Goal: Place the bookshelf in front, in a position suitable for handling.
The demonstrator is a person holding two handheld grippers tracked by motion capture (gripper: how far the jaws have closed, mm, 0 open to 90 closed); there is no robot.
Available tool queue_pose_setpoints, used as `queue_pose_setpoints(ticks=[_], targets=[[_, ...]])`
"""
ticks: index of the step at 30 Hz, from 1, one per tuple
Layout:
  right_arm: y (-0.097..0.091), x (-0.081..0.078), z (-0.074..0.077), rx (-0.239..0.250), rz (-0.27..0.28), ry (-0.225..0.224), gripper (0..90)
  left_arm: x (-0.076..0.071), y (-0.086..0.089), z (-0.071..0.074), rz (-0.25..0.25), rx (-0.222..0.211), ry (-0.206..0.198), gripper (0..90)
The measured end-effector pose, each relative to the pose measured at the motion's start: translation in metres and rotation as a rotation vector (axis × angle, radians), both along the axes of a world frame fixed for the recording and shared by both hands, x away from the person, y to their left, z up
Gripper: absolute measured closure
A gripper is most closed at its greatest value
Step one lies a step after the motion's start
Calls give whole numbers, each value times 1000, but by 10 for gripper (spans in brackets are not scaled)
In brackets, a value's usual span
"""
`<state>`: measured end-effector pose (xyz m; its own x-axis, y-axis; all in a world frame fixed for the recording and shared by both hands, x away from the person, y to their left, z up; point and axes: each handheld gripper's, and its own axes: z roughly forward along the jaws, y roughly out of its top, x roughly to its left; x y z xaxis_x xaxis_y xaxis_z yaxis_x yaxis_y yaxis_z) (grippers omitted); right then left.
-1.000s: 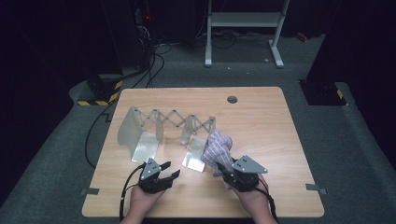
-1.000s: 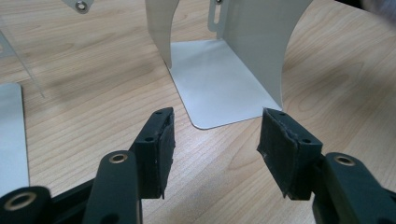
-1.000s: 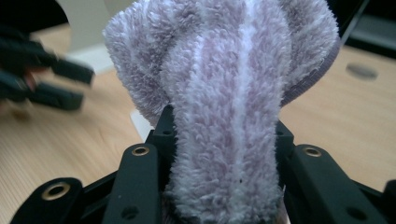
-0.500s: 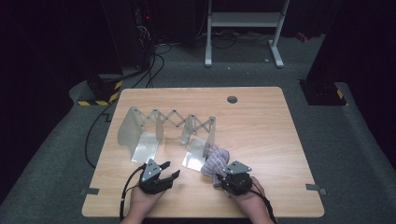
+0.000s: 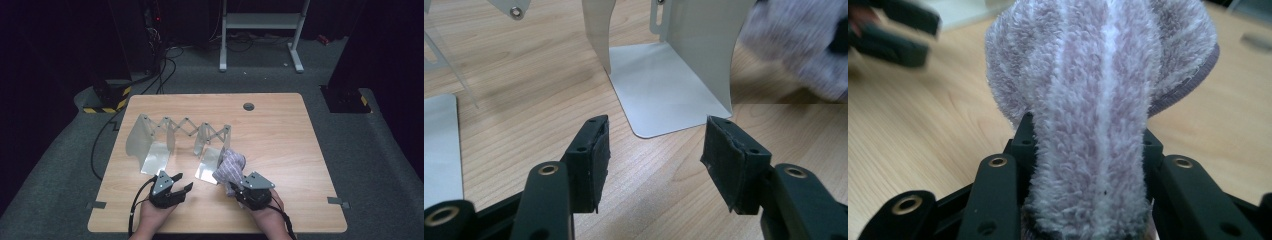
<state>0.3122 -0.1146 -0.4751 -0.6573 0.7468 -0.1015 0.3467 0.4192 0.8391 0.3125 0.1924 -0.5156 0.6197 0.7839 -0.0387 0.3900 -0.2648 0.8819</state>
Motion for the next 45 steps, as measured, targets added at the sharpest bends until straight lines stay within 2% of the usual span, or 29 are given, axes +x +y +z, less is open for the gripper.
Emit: queue_pose_setpoints(ticks=[7, 12, 15, 19, 24, 37, 42, 45], targets=[[-1, -16, 34, 92, 14, -129, 595, 0, -1, 0, -2, 0, 0, 443], [-1, -22, 43, 120, 16, -178, 595, 0, -1, -1, -4, 3, 2, 443], [0, -18, 37, 102, 19, -143, 596, 0, -1, -1, -5, 3, 2, 442], [2, -10, 22, 70, 19, -80, 597, 0, -1, -1, -5, 4, 4, 442], [4, -2, 2, 11, 18, -6, 597, 0, -1, -1, -7, 7, 4, 440], [10, 13, -35, -122, 20, 158, 594, 1, -1, -1, -10, 9, 8, 438], [9, 16, -38, -125, 26, 177, 594, 0, -1, -2, -9, 8, 11, 438], [3, 17, -33, -105, -3, 149, 595, 0, -1, -2, -8, 9, 9, 438]])
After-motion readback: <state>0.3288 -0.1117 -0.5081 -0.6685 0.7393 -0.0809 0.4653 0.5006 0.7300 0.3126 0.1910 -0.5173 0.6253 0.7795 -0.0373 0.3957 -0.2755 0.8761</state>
